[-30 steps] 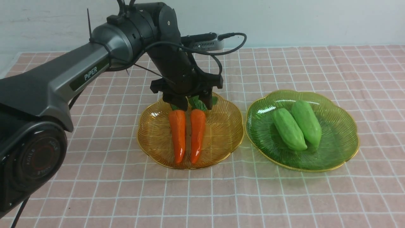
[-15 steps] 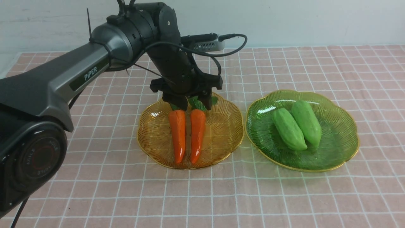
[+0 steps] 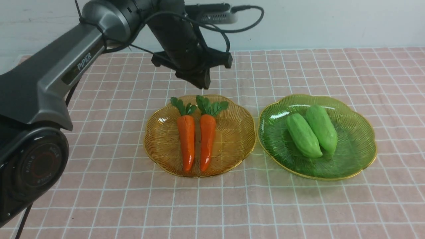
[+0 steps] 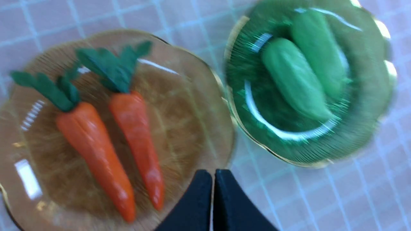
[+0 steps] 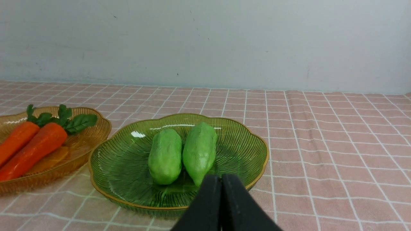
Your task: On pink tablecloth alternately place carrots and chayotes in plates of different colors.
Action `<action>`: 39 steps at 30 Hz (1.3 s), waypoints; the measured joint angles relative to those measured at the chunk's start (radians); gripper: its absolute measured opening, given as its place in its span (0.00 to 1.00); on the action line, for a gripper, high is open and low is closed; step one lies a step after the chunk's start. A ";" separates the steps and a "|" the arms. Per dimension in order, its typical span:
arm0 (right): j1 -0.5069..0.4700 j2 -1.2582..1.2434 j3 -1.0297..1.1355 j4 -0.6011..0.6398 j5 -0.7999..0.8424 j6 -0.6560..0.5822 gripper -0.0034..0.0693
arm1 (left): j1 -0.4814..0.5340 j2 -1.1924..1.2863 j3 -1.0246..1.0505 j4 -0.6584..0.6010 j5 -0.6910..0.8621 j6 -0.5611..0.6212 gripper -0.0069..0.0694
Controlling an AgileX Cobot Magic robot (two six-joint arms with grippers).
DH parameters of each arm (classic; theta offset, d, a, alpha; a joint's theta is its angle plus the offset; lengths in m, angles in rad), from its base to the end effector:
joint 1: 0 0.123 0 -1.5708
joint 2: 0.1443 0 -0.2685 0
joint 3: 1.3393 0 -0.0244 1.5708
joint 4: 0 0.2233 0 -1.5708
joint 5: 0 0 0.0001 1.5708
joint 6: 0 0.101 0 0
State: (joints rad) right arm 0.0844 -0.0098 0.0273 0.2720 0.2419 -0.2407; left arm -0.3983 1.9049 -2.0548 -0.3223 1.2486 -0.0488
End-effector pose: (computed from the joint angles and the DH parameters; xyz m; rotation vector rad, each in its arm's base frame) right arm 0.0537 0.0111 0.1824 -0.1000 1.7331 0.1354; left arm 0.3452 -0.1782 0.3567 0.4353 2.5734 -0.5962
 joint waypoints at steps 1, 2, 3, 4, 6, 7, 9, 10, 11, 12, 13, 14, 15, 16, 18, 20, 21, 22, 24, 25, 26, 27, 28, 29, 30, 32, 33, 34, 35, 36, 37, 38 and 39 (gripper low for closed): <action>0.000 0.000 0.000 -0.011 0.024 0.000 0.03 | -0.002 -0.043 0.043 -0.014 0.000 0.019 0.09; 0.000 0.000 0.000 -0.024 0.050 0.000 0.03 | -0.005 -0.107 0.086 -0.017 0.000 0.049 0.09; 0.000 0.000 0.000 -0.040 0.077 0.000 0.03 | -0.007 -0.164 0.130 -0.016 0.000 0.059 0.09; 0.000 0.000 0.000 -0.059 0.111 0.000 0.03 | -0.008 -0.212 0.177 -0.012 0.000 0.065 0.09; 0.000 0.000 0.000 -0.073 0.144 0.000 0.03 | -0.008 -0.327 0.279 -0.002 0.000 0.067 0.09; 0.000 0.000 0.000 -0.076 0.145 0.000 0.03 | -0.008 -0.383 0.322 0.002 0.000 0.068 0.09; 0.000 0.000 0.000 -0.077 0.145 0.000 0.03 | -0.008 -0.519 0.447 0.019 0.001 0.071 0.09; 0.000 0.000 0.000 -0.077 0.145 0.000 0.03 | -0.008 -0.561 0.488 0.030 0.001 0.072 0.09; 0.000 0.000 0.000 -0.077 0.145 0.000 0.03 | -0.008 -0.617 0.546 0.049 0.001 0.076 0.09; 0.000 0.000 0.000 -0.077 0.145 0.000 0.03 | -0.008 -0.654 0.597 0.065 0.002 0.078 0.09; 0.000 0.000 0.000 -0.078 0.145 -0.001 0.03 | -0.008 -0.688 0.642 0.080 0.002 0.078 0.09; 0.000 0.000 0.000 -0.078 0.145 -0.001 0.03 | -0.008 -0.732 0.696 0.097 0.003 0.079 0.09; 0.000 0.000 0.000 -0.078 0.145 -0.001 0.03 | -0.008 -0.760 0.741 0.106 0.003 0.079 0.09; 0.000 0.000 0.000 -0.078 0.145 -0.001 0.03 | -0.008 -0.790 0.794 0.111 0.003 0.079 0.09; 0.000 0.000 0.000 -0.078 0.145 0.003 0.03 | -0.008 -0.838 0.879 0.115 0.003 0.079 0.09; 0.000 0.000 0.000 -0.078 0.146 0.022 0.03 | -0.008 -0.879 0.960 0.115 0.003 0.079 0.09; 0.000 0.000 0.000 -0.077 0.146 0.039 0.03 | -0.008 -0.892 0.983 0.115 0.003 0.079 0.09; 0.000 0.000 0.000 -0.076 0.146 0.057 0.03 | -0.008 -0.897 0.999 0.115 0.002 0.079 0.09; 0.000 0.000 0.000 -0.074 0.146 0.082 0.03 | -0.008 -0.904 1.030 0.114 -0.002 0.079 0.09; 0.000 0.000 0.000 -0.074 0.146 0.090 0.03 | -0.008 -0.904 1.038 0.114 -0.003 0.079 0.09; 0.000 0.000 0.000 -0.074 0.146 0.094 0.03 | -0.008 -0.904 1.042 0.114 -0.003 0.079 0.09; 0.000 0.000 0.000 -0.073 0.146 0.094 0.03 | -0.008 -0.904 1.044 0.114 -0.003 0.079 0.09; 0.000 0.000 0.000 -0.073 0.146 0.094 0.03 | -0.008 -0.904 1.045 0.114 -0.004 0.079 0.09; 0.000 0.000 0.000 -0.073 0.146 0.094 0.03 | -0.008 -0.904 1.045 0.114 -0.004 0.079 0.09; 0.000 0.000 0.000 -0.073 0.146 0.094 0.03 | -0.008 -0.904 1.045 0.113 -0.004 0.079 0.09; 0.000 0.000 0.000 -0.073 0.146 0.094 0.03 | -0.008 -0.904 1.045 0.113 -0.004 0.079 0.09; 0.000 0.000 0.000 -0.074 0.146 0.094 0.03 | -0.008 -0.904 1.044 0.113 -0.004 0.079 0.09; 0.000 0.000 0.000 -0.077 0.146 0.094 0.03 | -0.008 -0.904 1.039 0.114 -0.003 0.079 0.09; 0.000 0.000 0.000 -0.083 0.146 0.094 0.03 | -0.008 -0.907 1.032 0.114 -0.003 0.079 0.09; 0.000 0.000 0.000 -0.097 0.146 0.094 0.03 | -0.008 -0.911 1.026 0.116 -0.003 0.079 0.09; 0.000 0.000 0.000 -0.107 0.146 0.094 0.03 | -0.008 -0.923 1.017 0.118 -0.003 0.079 0.09; 0.000 0.000 0.000 -0.120 0.146 0.094 0.03 | -0.008 -0.941 1.007 0.121 -0.003 0.079 0.09; 0.000 0.000 0.000 -0.128 0.146 0.095 0.03 | -0.008 -0.958 1.004 0.125 -0.003 0.079 0.09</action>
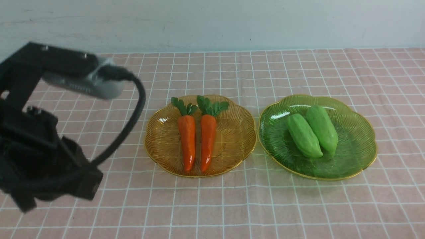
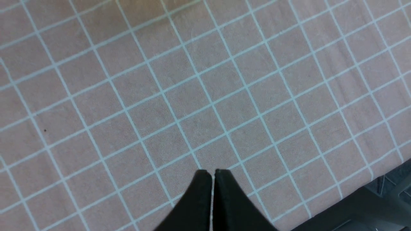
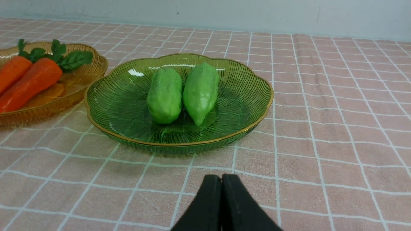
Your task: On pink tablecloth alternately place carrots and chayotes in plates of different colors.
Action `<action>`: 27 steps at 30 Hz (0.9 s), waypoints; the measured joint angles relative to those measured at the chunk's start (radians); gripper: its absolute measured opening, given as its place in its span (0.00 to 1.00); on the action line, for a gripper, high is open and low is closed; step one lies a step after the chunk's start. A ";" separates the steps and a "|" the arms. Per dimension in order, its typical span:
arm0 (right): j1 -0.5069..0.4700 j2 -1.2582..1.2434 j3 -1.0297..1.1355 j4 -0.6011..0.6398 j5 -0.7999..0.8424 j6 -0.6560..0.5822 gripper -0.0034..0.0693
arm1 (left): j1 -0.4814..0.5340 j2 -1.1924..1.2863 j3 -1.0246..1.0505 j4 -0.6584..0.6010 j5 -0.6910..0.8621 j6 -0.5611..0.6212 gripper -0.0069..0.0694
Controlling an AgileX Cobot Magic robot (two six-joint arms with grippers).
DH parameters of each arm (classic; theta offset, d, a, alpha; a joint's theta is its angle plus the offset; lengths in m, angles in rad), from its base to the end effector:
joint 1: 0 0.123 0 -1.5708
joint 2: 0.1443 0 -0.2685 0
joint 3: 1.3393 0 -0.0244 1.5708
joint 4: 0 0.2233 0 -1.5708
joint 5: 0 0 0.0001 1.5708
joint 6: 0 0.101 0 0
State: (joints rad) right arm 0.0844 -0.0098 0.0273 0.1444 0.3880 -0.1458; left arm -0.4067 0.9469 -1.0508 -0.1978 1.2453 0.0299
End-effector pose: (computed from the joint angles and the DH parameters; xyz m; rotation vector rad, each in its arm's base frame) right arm 0.0502 0.0098 0.1676 -0.1281 1.8819 0.1009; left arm 0.1213 -0.0727 0.3415 0.5551 2.5864 -0.3970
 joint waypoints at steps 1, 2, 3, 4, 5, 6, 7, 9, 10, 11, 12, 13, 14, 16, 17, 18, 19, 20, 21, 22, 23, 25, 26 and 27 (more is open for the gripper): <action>0.000 0.000 0.000 -0.005 0.000 0.000 0.03 | 0.000 -0.032 -0.002 0.009 0.000 0.000 0.09; 0.000 0.000 0.000 -0.009 0.000 0.000 0.03 | 0.000 -0.065 -0.001 0.023 0.000 -0.001 0.09; 0.000 0.000 0.000 -0.011 0.000 0.000 0.03 | 0.000 -0.111 0.008 0.039 0.000 -0.004 0.09; 0.000 0.000 0.000 -0.013 0.000 0.000 0.03 | 0.000 -0.166 0.029 0.054 0.000 -0.007 0.09; 0.000 0.000 0.000 -0.014 0.000 0.000 0.03 | 0.000 -0.206 0.049 0.061 0.000 -0.009 0.09; 0.000 0.000 0.000 -0.014 0.000 0.000 0.03 | 0.000 -0.283 0.098 0.069 0.001 -0.012 0.09; 0.000 0.000 0.000 -0.014 0.000 0.000 0.03 | 0.000 -0.356 0.150 0.075 -0.015 -0.012 0.09; 0.000 0.000 0.000 -0.015 0.000 0.000 0.03 | 0.000 -0.501 0.274 0.081 -0.121 -0.012 0.09; 0.000 0.000 0.000 -0.015 0.000 0.000 0.03 | 0.000 -0.568 0.338 0.083 -0.225 -0.016 0.09; 0.000 0.000 0.000 -0.015 0.000 0.000 0.03 | 0.000 -0.628 0.400 0.083 -0.311 -0.020 0.09; 0.000 0.000 0.000 -0.015 0.000 0.000 0.03 | 0.000 -0.665 0.451 0.083 -0.400 -0.020 0.09; 0.000 0.000 0.000 -0.015 0.000 0.000 0.03 | 0.000 -0.698 0.479 0.083 -0.473 -0.022 0.09; 0.000 0.000 0.000 -0.015 0.000 0.000 0.03 | 0.000 -0.728 0.517 0.083 -0.525 -0.022 0.09; 0.000 0.000 0.000 -0.015 0.000 -0.001 0.03 | 0.000 -0.761 0.567 0.083 -0.625 -0.022 0.09; 0.000 0.000 0.000 -0.015 0.000 -0.005 0.03 | 0.000 -0.785 0.590 0.083 -0.682 -0.022 0.09; 0.000 0.000 0.000 -0.016 0.000 -0.008 0.03 | 0.000 -0.807 0.626 0.083 -0.732 -0.022 0.09; 0.000 0.000 0.000 -0.016 0.000 -0.009 0.03 | 0.000 -0.825 0.646 0.083 -0.776 -0.022 0.09; 0.000 0.000 0.000 -0.016 0.000 -0.009 0.03 | 0.000 -0.838 0.670 0.083 -0.805 -0.022 0.09; 0.000 0.000 0.000 -0.016 0.000 -0.011 0.03 | 0.000 -0.855 0.686 0.083 -0.834 -0.022 0.09; 0.000 0.000 0.000 -0.016 0.000 -0.012 0.03 | 0.000 -0.867 0.711 0.083 -0.865 -0.022 0.09; 0.000 0.000 0.000 -0.016 0.000 -0.013 0.03 | 0.000 -0.874 0.729 0.083 -0.877 -0.022 0.09; 0.000 0.000 0.000 -0.016 0.000 -0.014 0.03 | 0.000 -0.880 0.753 0.083 -0.894 -0.023 0.09; 0.000 0.000 0.000 -0.016 0.000 -0.015 0.03 | 0.000 -0.881 0.766 0.083 -0.896 -0.023 0.09; 0.000 0.000 0.000 -0.016 0.000 -0.015 0.03 | 0.000 -0.881 0.784 0.083 -0.901 -0.023 0.09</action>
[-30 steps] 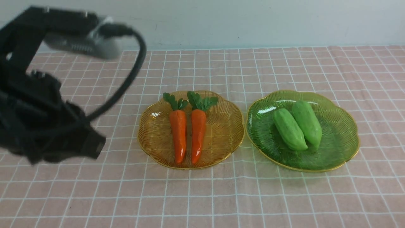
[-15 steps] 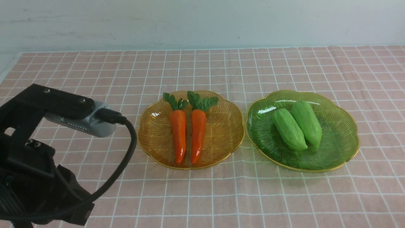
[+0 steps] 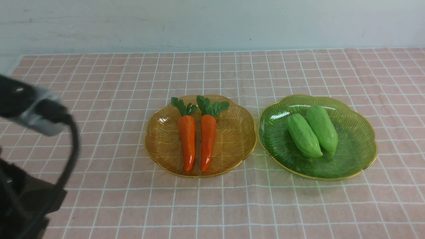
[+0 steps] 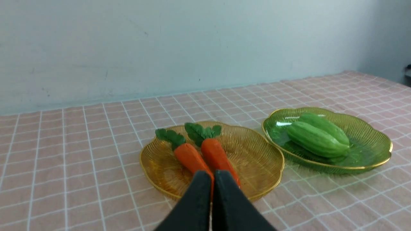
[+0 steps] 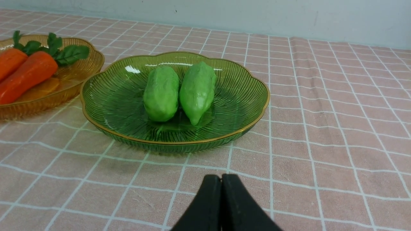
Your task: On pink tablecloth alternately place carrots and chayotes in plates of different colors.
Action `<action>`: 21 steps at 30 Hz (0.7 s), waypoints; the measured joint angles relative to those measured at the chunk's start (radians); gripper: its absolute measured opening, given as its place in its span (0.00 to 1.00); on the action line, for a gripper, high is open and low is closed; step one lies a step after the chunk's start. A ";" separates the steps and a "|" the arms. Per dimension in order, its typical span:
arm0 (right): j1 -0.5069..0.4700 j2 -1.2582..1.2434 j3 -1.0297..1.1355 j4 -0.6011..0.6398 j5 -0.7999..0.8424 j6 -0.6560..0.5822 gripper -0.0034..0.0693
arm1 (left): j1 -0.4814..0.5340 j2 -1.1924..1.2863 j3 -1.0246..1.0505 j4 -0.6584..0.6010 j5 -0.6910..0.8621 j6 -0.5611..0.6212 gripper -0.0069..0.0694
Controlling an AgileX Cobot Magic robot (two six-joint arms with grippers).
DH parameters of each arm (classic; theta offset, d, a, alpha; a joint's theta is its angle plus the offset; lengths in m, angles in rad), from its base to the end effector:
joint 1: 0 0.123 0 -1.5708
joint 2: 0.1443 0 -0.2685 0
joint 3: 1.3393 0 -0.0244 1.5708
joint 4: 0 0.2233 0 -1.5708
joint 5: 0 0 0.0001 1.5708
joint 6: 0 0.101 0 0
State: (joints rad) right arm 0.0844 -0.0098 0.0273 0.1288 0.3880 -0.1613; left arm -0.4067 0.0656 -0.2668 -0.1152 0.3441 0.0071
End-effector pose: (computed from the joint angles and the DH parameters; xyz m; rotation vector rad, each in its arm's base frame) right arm 0.0503 0.0092 0.1675 -0.1523 1.8803 0.0749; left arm 0.0401 -0.0215 0.2603 0.2793 1.6170 -0.4216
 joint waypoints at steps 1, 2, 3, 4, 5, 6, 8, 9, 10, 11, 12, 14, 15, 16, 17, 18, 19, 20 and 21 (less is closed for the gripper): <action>0.000 0.000 0.000 -0.001 0.000 0.000 0.03 | 0.000 0.000 0.014 0.000 -0.005 0.000 0.09; 0.000 0.000 0.000 -0.001 0.000 0.000 0.03 | 0.000 0.000 0.028 0.000 -0.007 0.000 0.09; 0.000 0.000 0.000 -0.001 0.000 -0.001 0.03 | 0.000 0.000 0.037 0.000 -0.007 0.000 0.09; 0.000 0.000 0.000 -0.001 0.000 -0.001 0.03 | 0.000 0.000 0.049 0.001 -0.007 0.000 0.09; 0.000 0.000 0.000 -0.001 0.000 -0.001 0.03 | 0.000 0.000 0.058 0.002 -0.007 0.001 0.09; 0.000 0.000 0.000 -0.001 0.000 -0.001 0.03 | 0.000 0.000 0.069 0.014 -0.008 0.007 0.09; 0.000 0.000 0.000 -0.001 0.000 -0.001 0.03 | 0.000 0.000 0.085 0.030 -0.015 0.018 0.09; 0.000 0.000 0.000 -0.001 0.000 -0.001 0.03 | 0.000 0.000 0.097 0.041 -0.022 0.026 0.09; 0.000 0.000 0.000 -0.001 0.000 -0.001 0.03 | 0.000 0.000 0.106 0.049 -0.027 0.033 0.09; 0.000 0.000 0.000 -0.001 0.000 -0.001 0.03 | 0.001 0.000 0.116 0.055 -0.043 0.039 0.09; 0.000 0.000 0.000 -0.001 0.000 -0.001 0.03 | 0.005 0.000 0.127 0.058 -0.057 0.045 0.09; 0.000 0.000 0.000 -0.001 0.000 -0.001 0.03 | 0.021 0.000 0.156 0.062 -0.099 0.061 0.09; 0.000 0.000 0.000 -0.001 0.000 -0.001 0.03 | 0.037 0.000 0.171 0.064 -0.124 0.070 0.09; 0.000 0.000 0.000 -0.001 0.000 -0.001 0.03 | 0.058 0.000 0.181 0.067 -0.146 0.078 0.09; 0.000 0.000 0.000 -0.001 0.000 -0.001 0.03 | 0.072 0.000 0.191 0.068 -0.156 0.084 0.09; 0.000 0.000 0.000 -0.001 0.000 -0.001 0.03 | 0.093 0.000 0.199 0.069 -0.163 0.087 0.09; 0.000 0.000 0.000 -0.001 0.000 -0.001 0.03 | 0.109 0.000 0.206 0.072 -0.165 0.091 0.09; 0.000 0.000 0.000 -0.001 0.000 -0.001 0.03 | 0.133 0.000 0.216 0.071 -0.168 0.093 0.09; 0.000 0.000 0.000 -0.001 0.000 -0.001 0.03 | 0.146 0.000 0.223 0.072 -0.168 0.093 0.09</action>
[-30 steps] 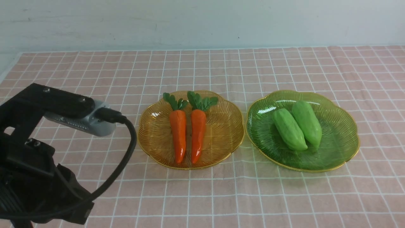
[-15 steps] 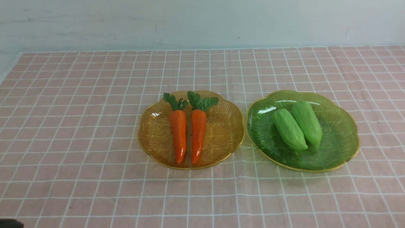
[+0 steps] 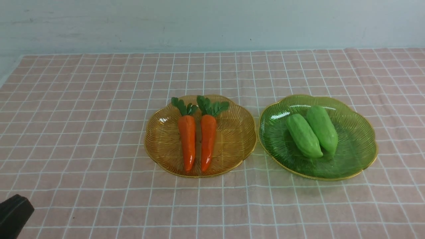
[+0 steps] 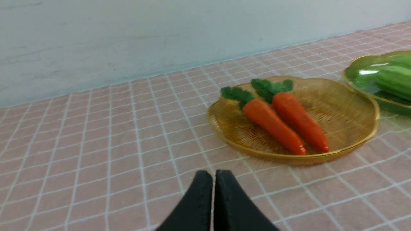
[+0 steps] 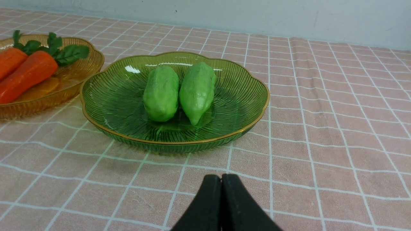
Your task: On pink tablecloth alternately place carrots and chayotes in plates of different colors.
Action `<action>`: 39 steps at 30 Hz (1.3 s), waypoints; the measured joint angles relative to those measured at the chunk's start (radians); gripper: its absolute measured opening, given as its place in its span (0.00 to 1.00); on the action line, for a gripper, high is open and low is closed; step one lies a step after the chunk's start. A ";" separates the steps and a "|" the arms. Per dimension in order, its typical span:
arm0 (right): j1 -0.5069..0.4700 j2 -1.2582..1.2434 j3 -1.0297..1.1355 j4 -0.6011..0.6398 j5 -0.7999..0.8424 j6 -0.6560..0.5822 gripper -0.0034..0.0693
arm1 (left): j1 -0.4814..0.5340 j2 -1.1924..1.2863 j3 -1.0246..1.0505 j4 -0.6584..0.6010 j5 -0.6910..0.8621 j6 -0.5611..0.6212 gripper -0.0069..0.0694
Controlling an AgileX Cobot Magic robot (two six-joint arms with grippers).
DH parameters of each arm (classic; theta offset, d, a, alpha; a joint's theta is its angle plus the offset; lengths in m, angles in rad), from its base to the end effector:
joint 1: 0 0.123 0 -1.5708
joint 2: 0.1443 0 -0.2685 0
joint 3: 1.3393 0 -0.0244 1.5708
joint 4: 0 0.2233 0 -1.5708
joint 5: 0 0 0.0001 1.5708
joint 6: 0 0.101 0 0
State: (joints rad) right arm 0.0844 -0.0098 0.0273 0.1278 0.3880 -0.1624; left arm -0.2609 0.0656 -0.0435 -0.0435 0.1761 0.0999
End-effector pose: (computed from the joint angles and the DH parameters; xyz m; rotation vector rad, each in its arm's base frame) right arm 0.0503 0.0092 0.1675 -0.1540 1.8802 0.0731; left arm 0.0568 -0.0160 0.2065 0.2723 1.6620 -0.1597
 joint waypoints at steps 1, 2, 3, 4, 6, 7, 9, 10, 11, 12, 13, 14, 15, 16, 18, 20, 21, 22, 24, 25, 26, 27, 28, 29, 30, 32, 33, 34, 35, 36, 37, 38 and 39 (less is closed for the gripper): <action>0.000 0.000 0.000 0.000 0.000 0.000 0.03 | 0.039 0.000 0.013 0.001 -0.001 0.001 0.09; 0.000 0.000 0.000 0.000 0.000 0.000 0.03 | 0.059 0.000 0.022 0.002 -0.001 0.001 0.09; 0.000 0.000 0.000 0.000 0.000 0.000 0.03 | 0.098 0.000 0.041 0.003 -0.002 0.001 0.09; 0.000 0.000 0.000 0.000 0.000 0.000 0.03 | 0.138 -0.011 0.057 0.003 0.000 0.001 0.09; 0.000 0.000 0.000 0.000 0.000 0.000 0.03 | 0.177 -0.044 0.072 0.004 0.019 -0.002 0.09; 0.000 0.000 0.000 0.000 0.000 0.000 0.03 | 0.193 -0.061 0.072 0.004 0.030 -0.003 0.09; 0.000 0.000 0.000 0.000 0.000 0.000 0.03 | 0.206 -0.072 0.072 0.004 0.042 -0.003 0.09; 0.000 0.000 0.000 0.000 0.000 0.000 0.03 | 0.213 -0.074 0.072 0.004 0.052 -0.003 0.09; 0.000 0.000 0.000 0.000 0.000 0.000 0.03 | 0.217 -0.075 0.072 0.004 0.061 -0.003 0.09; 0.000 0.000 0.000 0.000 0.000 0.000 0.03 | 0.220 -0.076 0.072 0.004 0.078 -0.003 0.09; 0.000 0.000 0.000 0.000 0.000 0.000 0.03 | 0.223 -0.077 0.072 0.004 0.098 -0.003 0.09; 0.000 0.000 0.000 0.000 0.000 0.000 0.03 | 0.224 -0.077 0.072 0.004 0.109 -0.003 0.09; 0.000 0.000 0.000 0.000 0.000 0.000 0.03 | 0.225 -0.078 0.072 0.004 0.124 -0.004 0.09; 0.000 0.000 0.000 0.000 0.000 0.000 0.03 | 0.225 -0.078 0.072 0.004 0.133 -0.005 0.09; 0.000 0.000 0.000 0.000 0.000 0.000 0.03 | 0.225 -0.078 0.072 0.004 0.168 -0.010 0.09; 0.000 0.000 0.000 0.000 0.000 0.000 0.03 | 0.225 -0.078 0.072 0.004 0.192 -0.010 0.09; 0.000 0.000 0.000 0.000 0.000 0.000 0.03 | 0.225 -0.078 0.072 0.004 0.201 -0.010 0.09; 0.000 0.000 0.000 0.000 0.000 0.000 0.03 | 0.226 -0.078 0.072 0.004 0.205 -0.010 0.09; 0.000 0.000 0.000 0.000 0.000 0.000 0.03 | 0.226 -0.078 0.072 0.004 0.206 -0.015 0.09; 0.000 0.000 0.000 0.000 0.000 0.000 0.03 | 0.226 -0.078 0.072 0.004 0.206 -0.019 0.09; 0.000 0.000 0.000 0.000 0.000 0.000 0.03 | 0.226 -0.078 0.072 0.004 0.206 -0.022 0.09; 0.000 0.000 0.000 0.000 0.000 0.000 0.03 | 0.226 -0.078 0.072 0.004 0.206 -0.022 0.09; 0.000 0.000 0.000 0.000 0.000 0.000 0.03 | 0.226 -0.078 0.072 0.004 0.206 -0.022 0.09; 0.000 0.000 0.000 0.000 0.000 0.000 0.03 | 0.226 -0.078 0.072 0.004 0.207 -0.022 0.09; 0.000 0.000 0.000 0.000 0.000 0.000 0.03 | 0.226 -0.078 0.072 0.004 0.207 -0.022 0.09; 0.000 0.000 0.000 0.000 0.000 0.000 0.03 | 0.226 -0.078 0.072 0.004 0.207 -0.022 0.09; 0.000 0.000 0.000 0.000 0.000 0.000 0.03 | 0.226 -0.078 0.072 0.004 0.207 -0.022 0.09; 0.000 0.000 0.000 0.000 0.000 0.000 0.03 | 0.226 -0.078 0.072 0.004 0.207 -0.022 0.09; 0.000 0.000 0.000 0.000 0.000 0.000 0.03 | 0.226 -0.078 0.072 0.004 0.207 -0.022 0.09; 0.000 0.000 0.000 0.000 0.000 0.000 0.03 | 0.226 -0.078 0.072 0.004 0.207 -0.022 0.09; 0.000 0.000 0.000 0.000 0.000 0.000 0.03 | 0.226 -0.078 0.072 0.004 0.207 -0.022 0.09; 0.000 0.000 0.000 0.000 0.000 0.000 0.03 | 0.226 -0.078 0.072 0.004 0.207 -0.022 0.09; 0.000 0.000 0.000 0.000 0.000 0.000 0.03 | 0.226 -0.078 0.072 0.004 0.207 -0.022 0.09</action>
State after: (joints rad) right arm 0.0844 -0.0098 0.0273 0.1278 0.3880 -0.1624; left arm -0.0352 -0.0124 0.0283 -0.0398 0.3832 0.0781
